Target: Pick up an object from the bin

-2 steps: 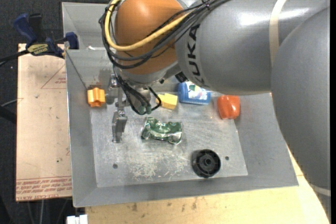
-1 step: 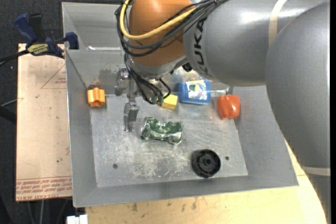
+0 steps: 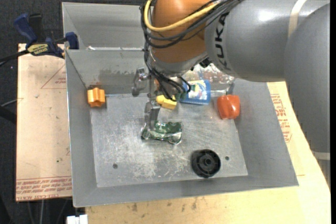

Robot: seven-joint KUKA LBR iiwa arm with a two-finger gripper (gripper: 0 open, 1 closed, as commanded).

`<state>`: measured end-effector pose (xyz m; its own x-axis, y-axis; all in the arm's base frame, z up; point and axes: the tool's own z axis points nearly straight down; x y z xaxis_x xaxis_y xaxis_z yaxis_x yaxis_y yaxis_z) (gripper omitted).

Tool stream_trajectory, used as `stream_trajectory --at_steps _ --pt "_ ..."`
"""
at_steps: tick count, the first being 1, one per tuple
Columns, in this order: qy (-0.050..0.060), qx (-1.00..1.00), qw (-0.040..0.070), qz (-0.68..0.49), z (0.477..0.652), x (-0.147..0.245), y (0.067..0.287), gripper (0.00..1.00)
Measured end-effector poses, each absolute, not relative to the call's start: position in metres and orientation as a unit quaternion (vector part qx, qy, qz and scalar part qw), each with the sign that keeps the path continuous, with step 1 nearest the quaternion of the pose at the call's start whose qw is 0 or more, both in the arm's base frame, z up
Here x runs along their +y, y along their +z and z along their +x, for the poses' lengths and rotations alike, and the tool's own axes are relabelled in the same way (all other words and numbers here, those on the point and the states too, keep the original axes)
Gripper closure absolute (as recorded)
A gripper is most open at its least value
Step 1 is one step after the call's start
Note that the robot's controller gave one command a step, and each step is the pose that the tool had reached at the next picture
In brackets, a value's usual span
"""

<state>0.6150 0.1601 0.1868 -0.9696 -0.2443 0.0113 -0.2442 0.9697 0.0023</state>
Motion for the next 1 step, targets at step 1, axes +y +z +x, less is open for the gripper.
stream_trajectory --at_steps 1 --pt "0.0 -0.991 -0.008 0.136 0.6136 0.1347 0.1766 0.0"
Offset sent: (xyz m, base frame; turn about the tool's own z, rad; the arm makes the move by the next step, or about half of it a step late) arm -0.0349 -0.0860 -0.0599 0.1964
